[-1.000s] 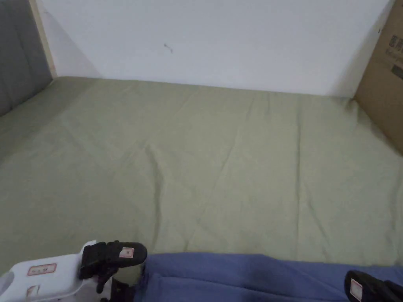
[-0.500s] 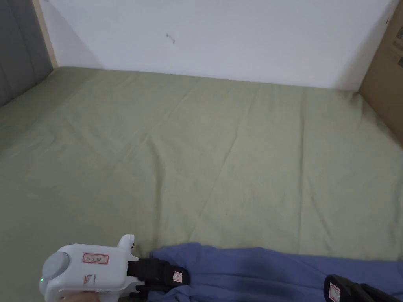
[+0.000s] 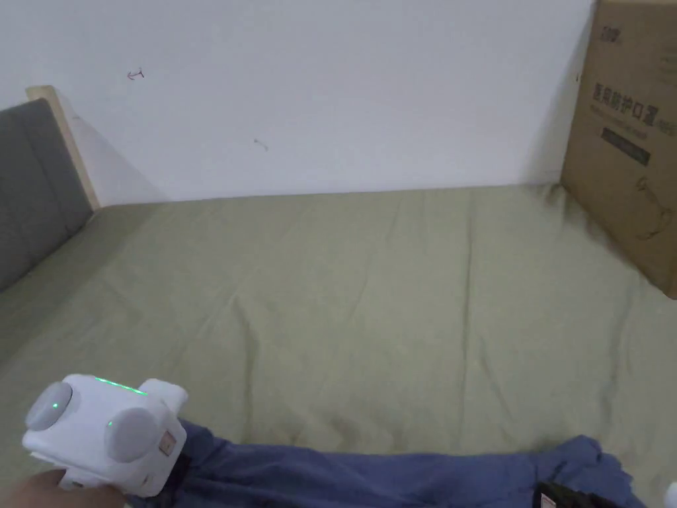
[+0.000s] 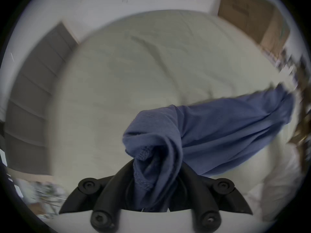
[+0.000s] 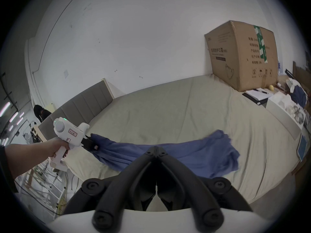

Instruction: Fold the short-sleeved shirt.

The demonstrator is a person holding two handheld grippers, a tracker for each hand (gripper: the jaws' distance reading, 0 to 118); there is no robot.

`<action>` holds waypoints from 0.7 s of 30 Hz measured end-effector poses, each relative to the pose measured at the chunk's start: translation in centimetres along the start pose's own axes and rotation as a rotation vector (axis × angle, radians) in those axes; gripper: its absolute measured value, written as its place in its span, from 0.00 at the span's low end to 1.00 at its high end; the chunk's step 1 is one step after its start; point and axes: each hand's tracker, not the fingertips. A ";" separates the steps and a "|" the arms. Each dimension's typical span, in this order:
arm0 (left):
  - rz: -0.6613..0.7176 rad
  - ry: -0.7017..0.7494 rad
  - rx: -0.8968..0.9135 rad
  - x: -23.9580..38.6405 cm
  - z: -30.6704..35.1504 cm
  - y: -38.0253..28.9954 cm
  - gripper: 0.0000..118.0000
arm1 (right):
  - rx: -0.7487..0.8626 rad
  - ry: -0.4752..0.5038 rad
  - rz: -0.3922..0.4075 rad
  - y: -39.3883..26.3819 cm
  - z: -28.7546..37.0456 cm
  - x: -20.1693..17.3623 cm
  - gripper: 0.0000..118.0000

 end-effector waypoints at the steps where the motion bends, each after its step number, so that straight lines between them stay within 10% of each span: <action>1: 0.029 -0.057 0.005 0.6 0.5 0.4 0.05 | -0.005 0.004 -0.022 -0.1 0.2 0.5 0.00; 8: 0.312 -0.739 -0.098 8.9 1.7 4.8 0.08 | 0.008 -0.007 -0.077 0.0 1.7 3.1 0.00; 13: 0.390 -0.956 -0.040 14.6 1.8 6.8 1.00 | 0.030 -0.022 -0.096 0.7 2.4 4.3 0.00; 21: 0.336 -0.819 -0.008 11.7 4.1 5.5 0.91 | 0.010 -0.015 -0.103 0.7 1.9 4.6 0.00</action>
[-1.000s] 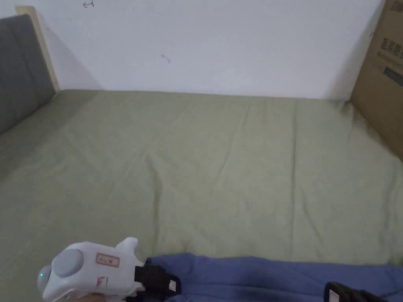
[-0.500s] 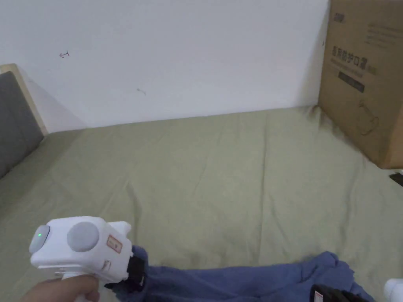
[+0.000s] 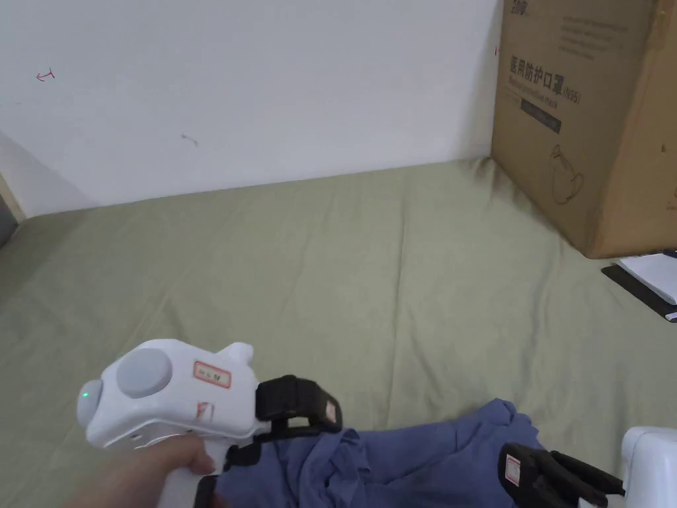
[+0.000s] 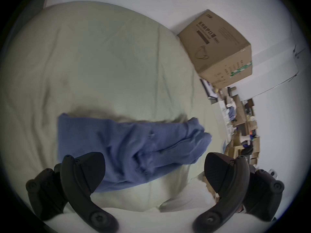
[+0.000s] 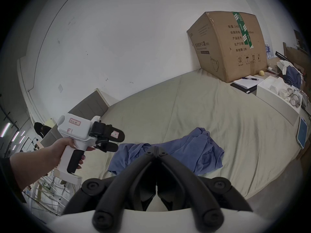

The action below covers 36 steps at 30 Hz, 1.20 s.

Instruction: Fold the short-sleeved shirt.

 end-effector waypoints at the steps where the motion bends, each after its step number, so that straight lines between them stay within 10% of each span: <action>1: -0.044 0.048 0.023 -0.3 0.4 -0.4 0.86 | -0.003 0.003 0.003 -0.1 0.0 -0.1 0.00; 2: -0.103 0.118 0.079 -0.2 0.8 -0.8 0.80 | -0.007 0.006 0.007 -0.2 -0.1 0.0 0.00; 4: -0.188 0.314 0.132 0.3 0.3 -1.5 0.16 | -0.016 0.010 0.016 -0.4 -0.3 -0.1 0.00; 5: -0.205 0.413 0.131 0.3 -0.3 -1.8 0.00 | -0.021 0.011 0.020 -0.5 -0.4 -0.1 0.00; 18: -0.241 0.240 -0.047 1.2 -9.9 -3.0 0.00 | -0.077 -0.002 0.000 -1.5 -1.5 1.0 0.00; 26: 0.139 -0.496 -0.168 2.0 -9.5 -4.1 0.00 | -0.047 0.018 0.005 -1.2 -0.4 0.0 0.00; 36: 0.059 -0.539 0.023 -6.6 1.1 -3.3 0.04 | -0.039 0.022 0.049 -0.3 -0.1 -2.2 0.00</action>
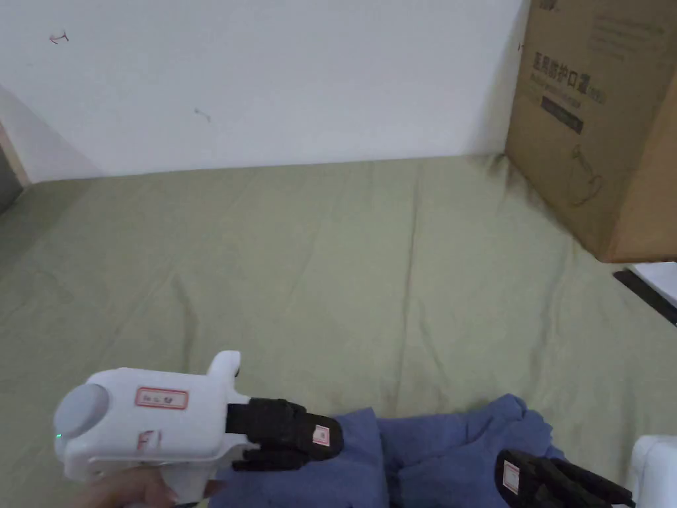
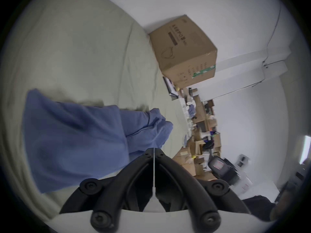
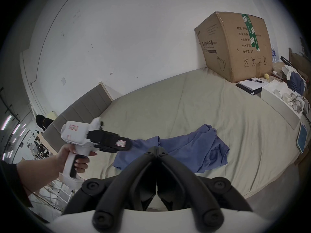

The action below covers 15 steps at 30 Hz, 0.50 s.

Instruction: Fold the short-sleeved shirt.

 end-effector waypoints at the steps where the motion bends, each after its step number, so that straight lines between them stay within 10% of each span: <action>1: 0.032 -0.046 -0.014 -0.9 1.6 -0.1 0.19 | -0.007 0.004 0.010 -0.1 -0.2 -0.3 0.00; 3: 0.059 -0.074 -0.011 -2.5 3.6 -0.5 0.85 | -0.028 0.010 0.031 -0.1 -0.8 -1.0 0.00; 4: 0.048 -0.066 -0.011 -3.3 4.5 -0.9 1.00 | -0.041 0.012 0.039 -0.2 -1.2 -1.3 0.00; 15: 0.234 -0.061 0.003 -14.5 3.2 -0.4 1.00 | -0.127 0.046 0.087 -0.4 -4.7 -3.4 0.00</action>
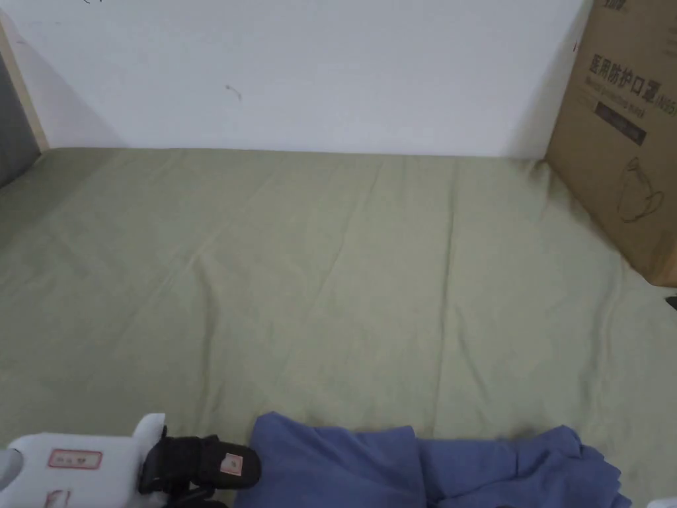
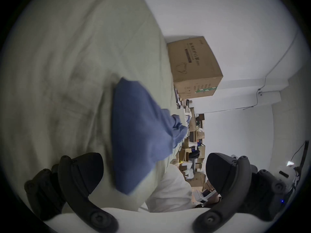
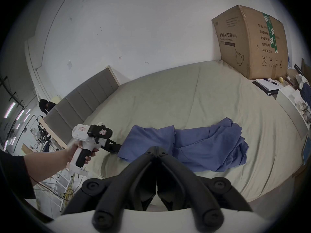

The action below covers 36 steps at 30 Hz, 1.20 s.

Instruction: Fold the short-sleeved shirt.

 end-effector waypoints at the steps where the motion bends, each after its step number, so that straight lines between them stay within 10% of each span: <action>1: 0.026 -0.043 0.002 -0.9 -1.0 0.3 1.00 | -0.002 0.005 0.001 0.1 -0.3 0.0 0.00; 6: 0.039 -0.206 0.010 -1.6 -4.5 2.5 0.96 | -0.036 0.007 0.013 0.3 -1.8 -0.2 0.00; 7: 0.020 -0.164 0.002 -1.4 -4.9 2.8 0.81 | -0.043 0.004 0.013 0.1 -2.1 -0.1 0.00; 8: -0.014 -0.086 0.010 -0.5 -5.9 2.1 0.26 | -0.048 0.002 0.011 0.0 -2.3 0.0 0.00; 10: -0.062 0.151 0.039 -0.8 -6.4 2.3 0.08 | -0.054 0.001 0.000 -0.2 -2.4 0.1 0.00; 11: -0.049 0.292 0.027 -1.8 -6.6 2.0 0.08 | -0.055 0.002 -0.008 -0.3 -2.4 0.2 0.00; 13: 0.062 0.050 0.071 -1.6 -5.9 2.1 0.08 | -0.061 0.003 -0.020 -0.4 -2.3 0.3 0.00; 20: -0.232 0.446 0.059 7.8 -2.7 0.1 0.08 | -0.017 0.027 0.003 0.2 0.0 0.4 0.00; 29: -0.535 1.252 0.101 18.5 2.5 -3.4 0.08 | 0.066 0.093 -0.051 -0.2 2.9 1.8 0.00; 36: -0.362 0.946 0.050 19.1 -5.1 -2.5 0.08 | 0.119 0.054 -0.078 -0.5 5.1 3.2 0.00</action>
